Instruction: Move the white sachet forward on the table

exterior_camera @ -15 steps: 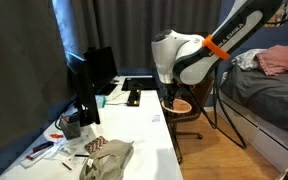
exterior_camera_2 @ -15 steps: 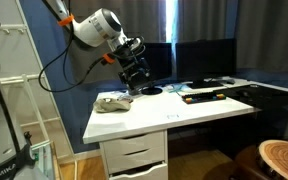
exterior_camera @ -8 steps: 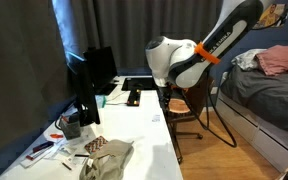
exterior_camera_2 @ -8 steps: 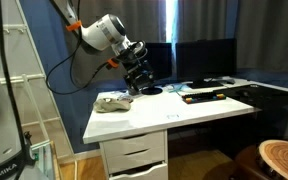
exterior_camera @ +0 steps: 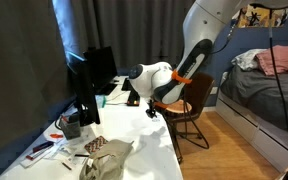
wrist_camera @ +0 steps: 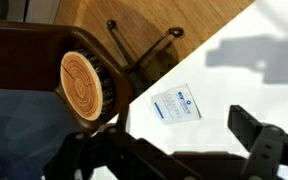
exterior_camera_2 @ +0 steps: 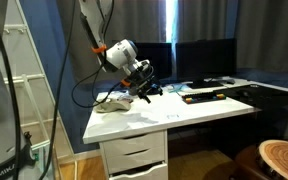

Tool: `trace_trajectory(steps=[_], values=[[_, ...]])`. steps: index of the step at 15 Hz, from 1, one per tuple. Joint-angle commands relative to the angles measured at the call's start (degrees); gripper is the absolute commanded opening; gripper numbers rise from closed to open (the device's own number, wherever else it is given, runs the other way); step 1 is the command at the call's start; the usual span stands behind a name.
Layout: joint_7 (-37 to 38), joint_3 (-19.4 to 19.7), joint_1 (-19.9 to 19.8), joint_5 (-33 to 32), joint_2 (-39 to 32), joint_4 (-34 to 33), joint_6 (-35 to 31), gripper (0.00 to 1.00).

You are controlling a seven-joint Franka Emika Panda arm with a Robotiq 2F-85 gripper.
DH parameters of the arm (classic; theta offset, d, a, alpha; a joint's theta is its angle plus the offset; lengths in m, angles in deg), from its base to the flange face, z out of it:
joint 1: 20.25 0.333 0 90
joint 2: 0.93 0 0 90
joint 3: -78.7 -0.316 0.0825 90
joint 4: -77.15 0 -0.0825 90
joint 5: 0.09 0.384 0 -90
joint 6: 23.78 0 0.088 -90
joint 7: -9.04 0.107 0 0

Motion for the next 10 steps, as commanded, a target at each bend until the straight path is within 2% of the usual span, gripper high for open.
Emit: trace_trajectory(steps=[1, 6, 10], values=[[4.9, 2.7, 3.8, -4.5, -8.8, -8.7, 2.2, 1.00], [5.1, 4.5, 5.5, -5.0, -15.6, -15.6, 2.9, 1.00], [4.0, 5.6, 4.9, -4.2, -18.5, -18.5, 2.5, 1.00]])
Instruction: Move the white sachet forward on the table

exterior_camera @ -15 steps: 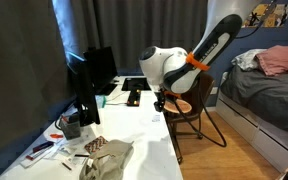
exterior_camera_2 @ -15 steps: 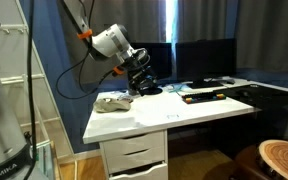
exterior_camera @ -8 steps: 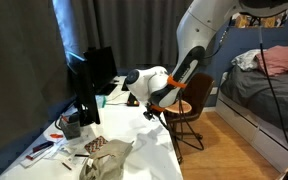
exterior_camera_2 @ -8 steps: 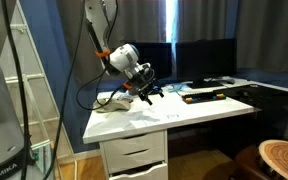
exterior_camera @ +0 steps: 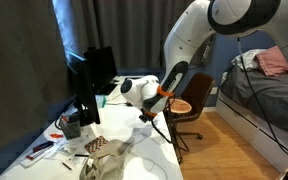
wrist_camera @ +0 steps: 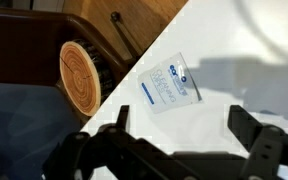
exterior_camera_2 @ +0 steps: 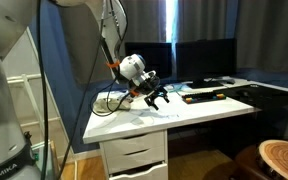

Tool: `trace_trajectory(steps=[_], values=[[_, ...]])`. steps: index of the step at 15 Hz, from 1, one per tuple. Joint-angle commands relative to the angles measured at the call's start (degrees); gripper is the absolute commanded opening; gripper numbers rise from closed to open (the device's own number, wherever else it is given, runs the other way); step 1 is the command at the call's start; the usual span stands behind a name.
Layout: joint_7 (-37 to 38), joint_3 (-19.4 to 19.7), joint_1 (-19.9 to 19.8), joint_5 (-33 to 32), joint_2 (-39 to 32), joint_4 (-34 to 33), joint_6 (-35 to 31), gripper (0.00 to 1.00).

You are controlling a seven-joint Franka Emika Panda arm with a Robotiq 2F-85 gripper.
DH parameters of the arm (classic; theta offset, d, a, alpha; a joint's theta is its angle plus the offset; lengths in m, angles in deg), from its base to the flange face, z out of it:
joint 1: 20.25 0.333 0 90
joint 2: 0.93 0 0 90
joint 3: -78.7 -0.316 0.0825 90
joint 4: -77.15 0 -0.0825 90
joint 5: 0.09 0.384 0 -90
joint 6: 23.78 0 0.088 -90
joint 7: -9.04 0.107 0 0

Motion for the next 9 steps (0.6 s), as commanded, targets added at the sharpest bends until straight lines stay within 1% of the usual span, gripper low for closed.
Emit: trace_trajectory(steps=[1, 2, 4, 5, 6, 7, 8, 9], values=[[-0.2, 1.4, 0.3, -0.6, -3.2, -3.6, 0.4, 1.00], [-0.7, 1.6, 0.1, -0.3, -3.7, -4.0, 0.2, 1.00], [-1.5, 1.8, -0.2, 0.1, -4.6, -4.6, 0.1, 0.95], [-1.8, 1.8, -0.3, 0.2, -4.9, -4.8, -0.1, 0.94], [-2.2, 1.8, -0.4, 0.4, -5.2, -5.0, -0.2, 0.89], [-2.5, 1.8, -0.4, 0.6, -5.5, -5.2, -0.1, 0.91], [-3.0, 1.6, -0.6, 1.1, -5.6, -5.3, 0.0, 0.86], [-3.5, 1.5, -0.7, 1.6, -5.8, -5.3, 0.3, 0.86]])
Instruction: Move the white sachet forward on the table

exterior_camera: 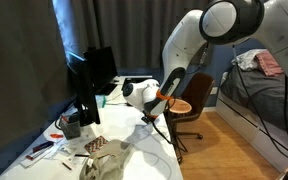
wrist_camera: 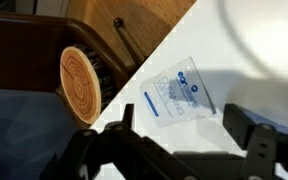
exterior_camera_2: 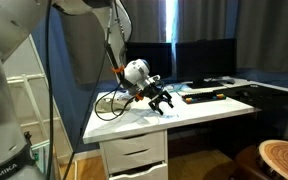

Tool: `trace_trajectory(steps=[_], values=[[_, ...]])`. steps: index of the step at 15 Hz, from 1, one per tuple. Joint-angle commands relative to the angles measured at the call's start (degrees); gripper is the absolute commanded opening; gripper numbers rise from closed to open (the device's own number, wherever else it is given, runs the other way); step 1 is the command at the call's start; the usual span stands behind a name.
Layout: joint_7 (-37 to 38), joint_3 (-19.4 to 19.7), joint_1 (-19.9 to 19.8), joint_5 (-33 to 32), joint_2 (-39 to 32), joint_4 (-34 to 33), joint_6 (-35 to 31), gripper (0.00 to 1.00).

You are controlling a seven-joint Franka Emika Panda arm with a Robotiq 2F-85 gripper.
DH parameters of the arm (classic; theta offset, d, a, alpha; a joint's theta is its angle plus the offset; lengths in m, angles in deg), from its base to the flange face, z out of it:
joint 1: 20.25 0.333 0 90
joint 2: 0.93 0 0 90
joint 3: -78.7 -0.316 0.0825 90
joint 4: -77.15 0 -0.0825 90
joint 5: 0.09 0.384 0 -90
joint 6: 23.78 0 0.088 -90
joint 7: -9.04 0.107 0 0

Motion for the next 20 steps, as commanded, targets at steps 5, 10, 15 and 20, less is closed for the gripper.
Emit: trace_trajectory(steps=[5, 10, 15, 20], values=[[-5.5, -0.4, -0.4, 4.9, -1.5, -2.0, 1.5, 0.60], [-8.6, -0.1, -0.2, 8.5, -1.8, -2.5, 1.1, 0.26], [-10.6, 0.5, 0.0, 8.9, -2.3, -2.8, -0.3, 0.26], [-12.3, 0.9, 0.0, 8.3, -2.9, -3.3, -1.1, 0.17]])
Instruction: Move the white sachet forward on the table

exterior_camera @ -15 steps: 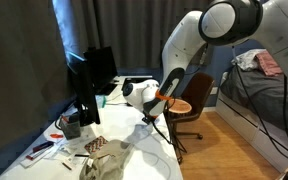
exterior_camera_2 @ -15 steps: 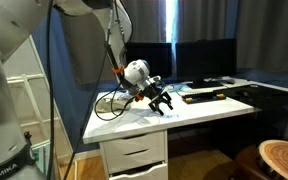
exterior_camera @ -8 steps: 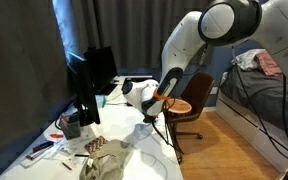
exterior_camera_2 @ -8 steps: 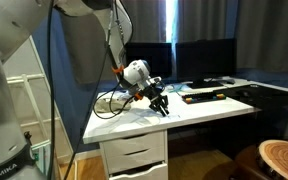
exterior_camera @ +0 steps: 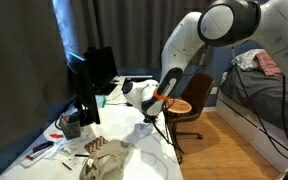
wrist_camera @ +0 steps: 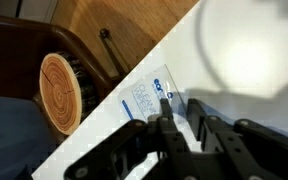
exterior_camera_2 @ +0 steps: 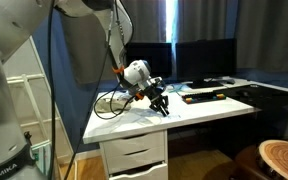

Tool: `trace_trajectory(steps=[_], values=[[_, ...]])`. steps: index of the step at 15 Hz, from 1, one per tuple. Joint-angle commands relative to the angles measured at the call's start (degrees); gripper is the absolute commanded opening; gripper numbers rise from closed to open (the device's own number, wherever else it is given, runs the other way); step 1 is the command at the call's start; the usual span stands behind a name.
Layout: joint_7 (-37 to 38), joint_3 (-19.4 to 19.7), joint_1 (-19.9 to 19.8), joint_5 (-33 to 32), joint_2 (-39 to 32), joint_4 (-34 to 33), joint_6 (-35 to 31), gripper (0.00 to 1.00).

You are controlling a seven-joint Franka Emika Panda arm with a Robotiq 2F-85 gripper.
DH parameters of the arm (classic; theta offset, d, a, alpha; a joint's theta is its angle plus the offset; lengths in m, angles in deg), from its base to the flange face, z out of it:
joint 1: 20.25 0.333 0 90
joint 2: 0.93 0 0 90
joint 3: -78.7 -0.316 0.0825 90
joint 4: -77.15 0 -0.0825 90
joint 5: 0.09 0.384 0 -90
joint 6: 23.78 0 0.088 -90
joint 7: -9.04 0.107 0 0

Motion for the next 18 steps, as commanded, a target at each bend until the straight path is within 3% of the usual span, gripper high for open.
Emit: trace_trajectory(steps=[1, 3, 10, 18], values=[[-3.0, 0.6, 0.0, 0.9, -1.9, -2.0, -1.4, 0.15], [-4.1, 0.8, 0.0, 0.5, -2.3, -2.2, -2.0, 0.05], [-6.8, 0.8, -0.1, 0.8, -1.4, -1.4, -3.0, 0.04], [-8.8, -1.5, 1.6, 0.7, 9.8, 7.4, -5.9, 0.05]])
